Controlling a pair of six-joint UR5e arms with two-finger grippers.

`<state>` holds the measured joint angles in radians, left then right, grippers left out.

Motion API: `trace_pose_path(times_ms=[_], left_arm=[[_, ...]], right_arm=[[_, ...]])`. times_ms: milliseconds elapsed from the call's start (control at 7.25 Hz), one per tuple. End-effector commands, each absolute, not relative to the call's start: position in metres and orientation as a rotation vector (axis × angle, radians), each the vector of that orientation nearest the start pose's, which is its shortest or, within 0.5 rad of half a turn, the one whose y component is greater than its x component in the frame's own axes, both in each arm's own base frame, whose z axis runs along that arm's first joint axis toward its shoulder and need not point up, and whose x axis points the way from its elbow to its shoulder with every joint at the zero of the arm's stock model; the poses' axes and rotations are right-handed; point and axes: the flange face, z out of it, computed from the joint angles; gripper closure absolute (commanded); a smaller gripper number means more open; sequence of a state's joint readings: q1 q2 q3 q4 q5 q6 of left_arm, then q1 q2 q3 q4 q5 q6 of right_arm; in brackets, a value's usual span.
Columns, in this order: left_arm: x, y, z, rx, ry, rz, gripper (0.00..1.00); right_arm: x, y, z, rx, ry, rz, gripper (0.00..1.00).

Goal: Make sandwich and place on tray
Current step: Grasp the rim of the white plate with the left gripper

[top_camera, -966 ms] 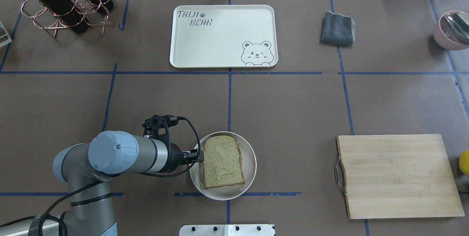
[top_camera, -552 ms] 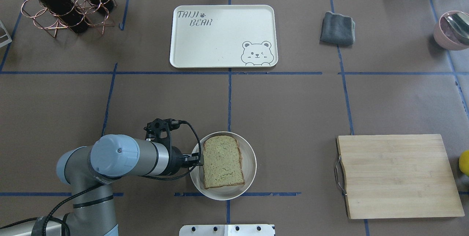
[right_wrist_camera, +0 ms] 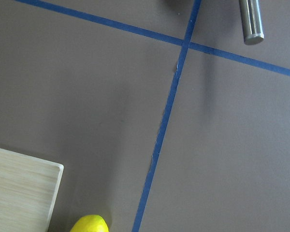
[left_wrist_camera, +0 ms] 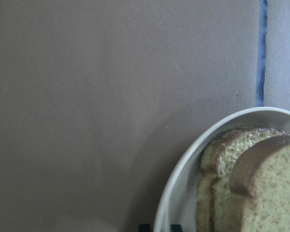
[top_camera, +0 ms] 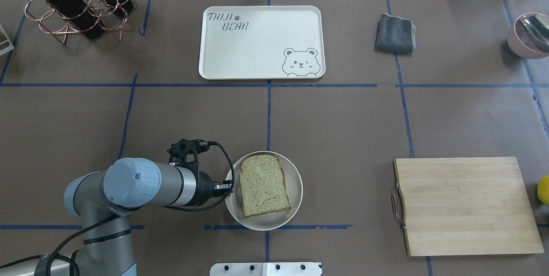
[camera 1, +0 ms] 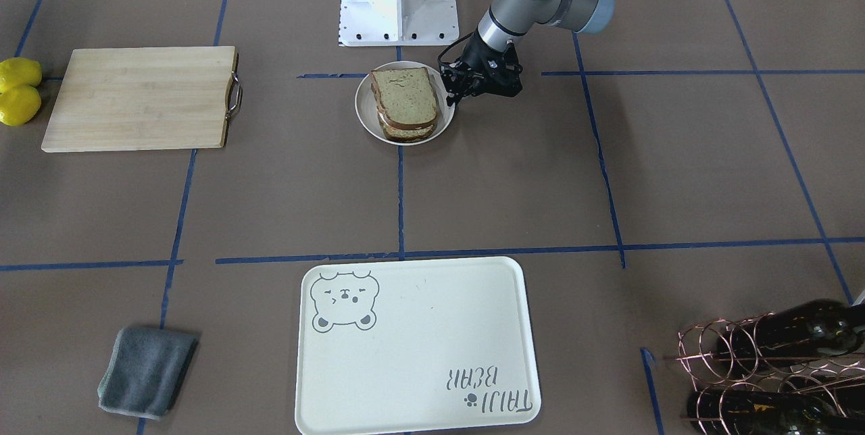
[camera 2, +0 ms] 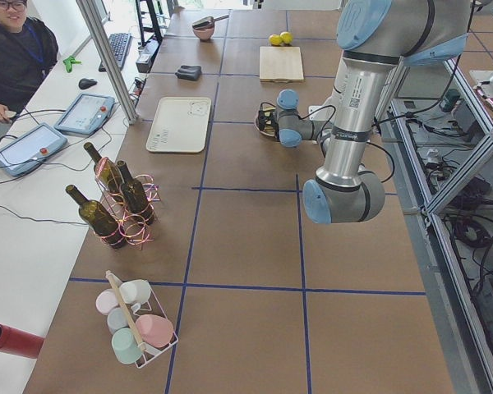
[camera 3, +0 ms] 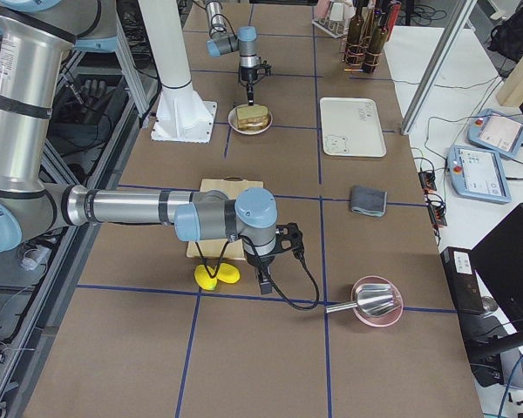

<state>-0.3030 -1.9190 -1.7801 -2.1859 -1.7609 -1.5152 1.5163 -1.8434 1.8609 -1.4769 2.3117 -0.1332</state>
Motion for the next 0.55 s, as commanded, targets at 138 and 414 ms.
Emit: trace_pose_path(times_ms=[138,414], left_arm=[[0.524,-0.292,0.269,0.063,1.245,-0.109,1.00],[0.500,-0.332,0.263,0.099,1.256,-0.157,1.00]], right_arm=[[0.045,-0.388,0.629,0.132,-0.737,-0.217,0.00],[0.045,-0.388,0.630,0.129,-0.737,-0.216,0.00]])
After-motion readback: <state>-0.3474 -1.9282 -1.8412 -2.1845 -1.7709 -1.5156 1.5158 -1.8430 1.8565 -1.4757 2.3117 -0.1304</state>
